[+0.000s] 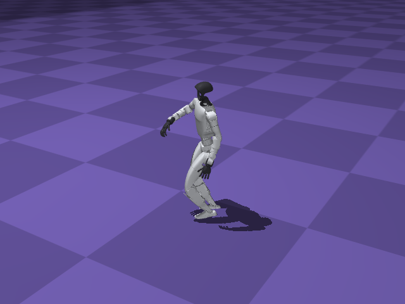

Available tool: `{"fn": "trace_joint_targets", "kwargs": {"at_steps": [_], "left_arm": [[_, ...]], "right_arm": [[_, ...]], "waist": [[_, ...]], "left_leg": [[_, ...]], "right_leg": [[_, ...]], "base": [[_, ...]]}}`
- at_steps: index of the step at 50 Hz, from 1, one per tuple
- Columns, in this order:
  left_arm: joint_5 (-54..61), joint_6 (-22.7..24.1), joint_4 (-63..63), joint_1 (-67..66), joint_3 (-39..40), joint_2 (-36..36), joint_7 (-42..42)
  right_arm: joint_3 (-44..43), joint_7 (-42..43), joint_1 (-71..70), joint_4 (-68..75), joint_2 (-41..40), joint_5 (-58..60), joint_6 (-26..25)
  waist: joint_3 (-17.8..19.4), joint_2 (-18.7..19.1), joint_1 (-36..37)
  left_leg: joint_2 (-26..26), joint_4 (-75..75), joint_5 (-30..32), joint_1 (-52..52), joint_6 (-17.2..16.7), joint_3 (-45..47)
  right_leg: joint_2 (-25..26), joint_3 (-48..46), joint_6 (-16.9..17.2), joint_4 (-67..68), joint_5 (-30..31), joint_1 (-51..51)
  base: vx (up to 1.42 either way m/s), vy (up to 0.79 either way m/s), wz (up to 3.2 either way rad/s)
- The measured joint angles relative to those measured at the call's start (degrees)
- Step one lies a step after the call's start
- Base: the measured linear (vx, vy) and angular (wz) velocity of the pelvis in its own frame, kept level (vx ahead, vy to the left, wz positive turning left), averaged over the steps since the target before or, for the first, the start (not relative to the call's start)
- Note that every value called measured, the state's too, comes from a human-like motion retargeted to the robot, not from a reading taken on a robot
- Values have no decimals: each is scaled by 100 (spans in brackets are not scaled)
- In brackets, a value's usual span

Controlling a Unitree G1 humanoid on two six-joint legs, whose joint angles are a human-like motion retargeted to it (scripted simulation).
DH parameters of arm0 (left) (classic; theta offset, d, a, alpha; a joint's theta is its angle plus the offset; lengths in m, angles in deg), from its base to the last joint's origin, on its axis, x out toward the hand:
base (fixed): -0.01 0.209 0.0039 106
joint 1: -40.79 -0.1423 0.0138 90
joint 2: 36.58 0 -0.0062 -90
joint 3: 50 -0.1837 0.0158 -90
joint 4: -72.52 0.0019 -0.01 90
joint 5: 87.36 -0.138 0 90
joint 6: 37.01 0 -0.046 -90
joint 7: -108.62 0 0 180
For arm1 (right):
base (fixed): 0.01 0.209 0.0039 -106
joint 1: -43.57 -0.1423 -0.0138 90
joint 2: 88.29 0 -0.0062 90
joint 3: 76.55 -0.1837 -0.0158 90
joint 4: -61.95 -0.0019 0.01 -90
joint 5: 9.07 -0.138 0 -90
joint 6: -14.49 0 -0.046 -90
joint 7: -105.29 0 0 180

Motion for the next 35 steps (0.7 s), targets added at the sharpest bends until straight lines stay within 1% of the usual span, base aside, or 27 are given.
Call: {"fn": "trace_joint_targets", "kwargs": {"at_steps": [2, 3, 6, 8, 10, 13, 15, 17, 18, 20, 23, 25, 27, 30, 32, 33, 35], "left_arm": [[-88, -41, -68, 47, 63, 11, 65], [-132, -65, -107, 72, 110, 17, 86], [-215, -148, -213, 127, 328, 39, 132], [-204, -241, -285, 177, 508, 56, 190], [-112, -314, -333, 171, 707, 71, 235], [127, -387, -427, 64, 1035, 75, 230], [287, -400, -525, -46, 1263, 64, 187], [414, -374, -683, -151, 1464, 51, 86], [468, -352, -771, -194, 1550, 45, 35], [518, -294, -948, -255, 1673, 43, -103], [517, -169, -1130, -241, 1699, 55, -241], [496, -96, -1168, -173, 1619, 86, -276], [490, -11, -1158, -61, 1458, 117, -222], [489, 110, -1148, 138, 1115, 120, -43], [471, 179, -1185, 297, 807, 76, 152], [468, 215, -1208, 412, 659, 18, 276], [392, 280, -1326, 528, 290, 27, 475]], "right_arm": [[-178, -350, 328, -40, 274, -33, -71], [-313, -512, 495, -30, 425, -27, -115], [-871, -873, 973, 128, 874, 57, -276], [-1499, -1042, 1364, 210, 1195, 150, -392], [-2175, -1113, 1723, 277, 1471, 235, -513], [-3258, -1008, 2183, 206, 1826, 338, -653], [-3956, -835, 2426, 61, 2018, 392, -692], [-4590, -631, 2625, -129, 2151, 441, -684], [-4849, -516, 2694, -223, 2178, 453, -665], [-5204, -275, 2774, -388, 2135, 451, -606], [-5145, 68, 2688, -424, 1663, 299, -481], [-4825, 229, 2582, -249, 1154, 155, -414], [-4343, 314, 2453, 150, 547, -21, -370], [-3516, 279, 2227, 1073, -358, -247, -359], [-2932, 95, 1990, 1954, -907, -342, -377], [-2592, -29, 1737, 2578, -1188, -368, -340], [-2065, -337, 1672, 3345, -1564, -315, -470]], "waist": [[93, 115, -188], [128, 170, -305], [180, 351, -639], [149, 534, -779], [42, 717, -885], [-243, 981, -1019], [-449, 1127, -1128], [-616, 1205, -1265], [-685, 1207, -1337], [-799, 1104, -1498], [-847, 754, -1694], [-789, 517, -1766], [-655, 282, -1807], [-368, 14, -1805], [-166, -59, -1738], [-65, -126, -1718], [110, -121, -1601]], "left_leg": [[51, 212, -9, -215, -54, -19], [155, 393, -43, -281, -16, 40], [607, 1101, -158, -316, 133, 196], [1031, 1504, -220, -219, 204, 285], [1462, 1735, -233, -4, 205, 403], [1929, 1551, -234, 563, 65, 741], [2040, 1136, -243, 1023, -104, 1062], [1950, 552, -290, 1465, -259, 1461], [1834, 235, -319, 1655, -327, 1653], [1437, -471, -353, 1969, -397, 2031], [529, -1557, -353, 2339, -393, 2445], [-70, -2170, -338, 2546, -344, 2603], [-672, -2741, -306, 2746, -248, 2631], [-1480, -3506, -182, 3050, -114, 2468], [-1915, -4067, 8, 3279, -42, 2241], [-2250, -4728, 308, 3539, 7, 2065], [-2528, -5114, 593, 3709, -27, 1787]], "right_leg": [[73, 6, -48, 136, 19, -15], [95, -1, -66, 190, 25, -27], [190, -6, -102, 304, 56, -70], [327, 1, -116, 111, 159, -13], [454, -9, -91, -180, 305, 42], [575, -82, 21, -836, 593, 150], [575, -188, 135, -1269, 765, 219], [428, -361, 272, -1547, 841, 256], [300, -463, 348, -1591, 838, 241], [-116, -672, 511, -1445, 738, 111], [-1029, -883, 742, -654, 365, -272], [-1662, -946, 853, -5, 105, -539], [-2290, -923, 945, 652, -70, -789], [-3116, -820, 1043, 1531, -60, -1093], [-3527, -798, 1036, 1934, 141, -1246], [-3714, -740, 1039, 2065, 256, -1334], [-3899, -550, 1081, 2217, 392, -1458]], "base": [[-15, -6, 0], [-12, -4, 9], [-9, -1, 1], [-1, 1, -12], [0, 4, -28], [2, 8, -17], [3, 12, 13], [1, 14, 50], [-2, 14, 75], [-7, 14, 98], [-13, 15, 119], [-17, 17, 123], [-18, 19, 125], [-17, 21, 119], [-13, 24, 116], [-11, 23, 129], [-12, 19, 142]]}}
